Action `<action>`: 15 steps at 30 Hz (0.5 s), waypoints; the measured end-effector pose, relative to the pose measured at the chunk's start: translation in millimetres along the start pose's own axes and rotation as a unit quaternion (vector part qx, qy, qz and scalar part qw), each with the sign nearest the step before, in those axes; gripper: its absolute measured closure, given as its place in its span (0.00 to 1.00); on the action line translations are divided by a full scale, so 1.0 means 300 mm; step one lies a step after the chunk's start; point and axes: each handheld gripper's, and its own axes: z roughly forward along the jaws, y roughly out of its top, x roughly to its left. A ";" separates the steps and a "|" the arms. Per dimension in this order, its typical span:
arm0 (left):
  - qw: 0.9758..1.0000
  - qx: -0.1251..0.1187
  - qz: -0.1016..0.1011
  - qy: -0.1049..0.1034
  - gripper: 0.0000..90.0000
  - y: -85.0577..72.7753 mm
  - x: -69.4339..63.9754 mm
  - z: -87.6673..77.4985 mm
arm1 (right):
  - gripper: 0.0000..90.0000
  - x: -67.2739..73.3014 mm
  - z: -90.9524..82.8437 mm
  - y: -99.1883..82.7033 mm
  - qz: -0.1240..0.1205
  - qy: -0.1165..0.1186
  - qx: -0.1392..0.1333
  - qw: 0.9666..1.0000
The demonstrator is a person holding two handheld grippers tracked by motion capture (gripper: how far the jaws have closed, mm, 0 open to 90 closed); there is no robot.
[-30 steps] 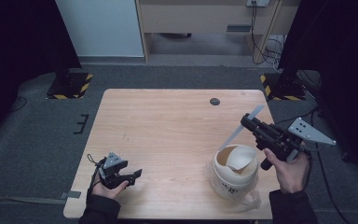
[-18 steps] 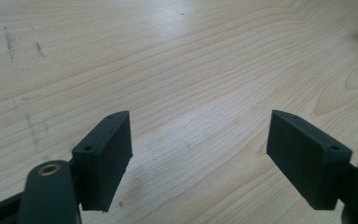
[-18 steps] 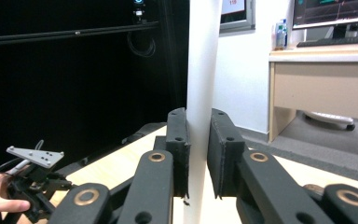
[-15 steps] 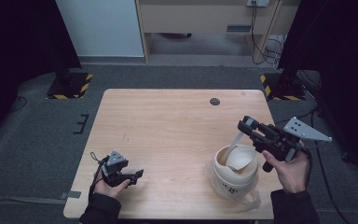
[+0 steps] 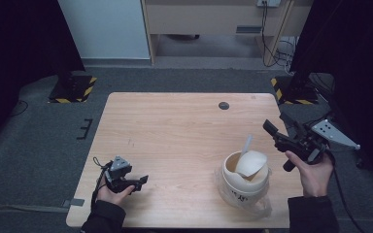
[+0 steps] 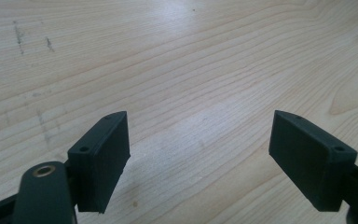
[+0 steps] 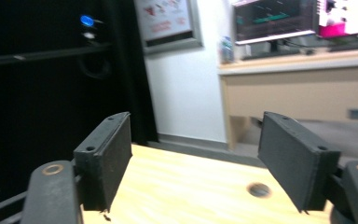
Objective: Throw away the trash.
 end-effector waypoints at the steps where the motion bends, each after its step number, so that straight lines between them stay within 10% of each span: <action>1: 1.000 0.000 0.000 0.002 0.22 0.000 0.006 0.001 | 0.25 -0.016 0.005 -0.014 -0.001 -0.009 0.006 1.000; 15: 1.000 0.010 -0.007 0.019 0.20 -0.009 0.047 0.009 | 0.18 -0.186 0.076 -0.282 -0.007 -0.063 0.143 0.988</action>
